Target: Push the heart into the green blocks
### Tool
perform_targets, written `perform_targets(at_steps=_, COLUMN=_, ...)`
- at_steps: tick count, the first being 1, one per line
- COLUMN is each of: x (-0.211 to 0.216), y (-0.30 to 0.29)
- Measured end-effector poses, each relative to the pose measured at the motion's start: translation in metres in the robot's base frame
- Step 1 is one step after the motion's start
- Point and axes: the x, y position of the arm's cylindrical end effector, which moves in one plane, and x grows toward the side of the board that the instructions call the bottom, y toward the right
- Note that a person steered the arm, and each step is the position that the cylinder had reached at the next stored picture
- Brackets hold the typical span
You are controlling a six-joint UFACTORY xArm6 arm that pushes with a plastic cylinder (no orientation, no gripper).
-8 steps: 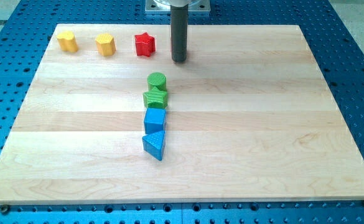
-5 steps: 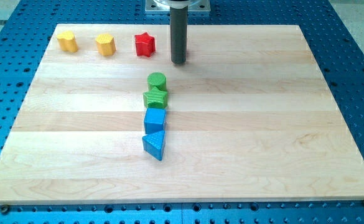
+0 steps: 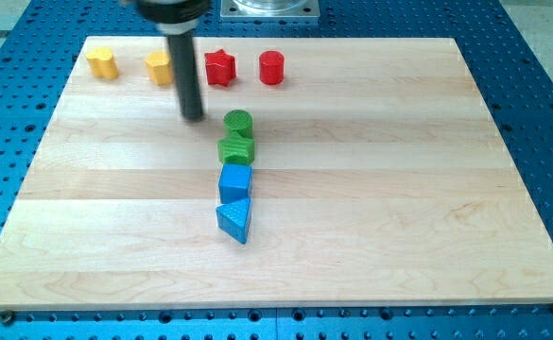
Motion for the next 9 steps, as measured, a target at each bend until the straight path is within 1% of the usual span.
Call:
perform_targets(at_steps=1, x=0.007, y=-0.077)
perform_targets(at_steps=2, x=0.007, y=-0.13)
perform_targets(at_steps=3, x=0.004, y=-0.151)
perform_targets(at_steps=4, x=-0.011, y=-0.162)
perform_targets(at_steps=5, x=-0.079, y=-0.157)
perform_targets(at_steps=6, x=-0.139, y=-0.126)
perform_targets(at_steps=7, x=-0.107, y=-0.072)
perform_targets(at_steps=8, x=-0.04, y=-0.023)
perform_targets(at_steps=9, x=-0.081, y=-0.051)
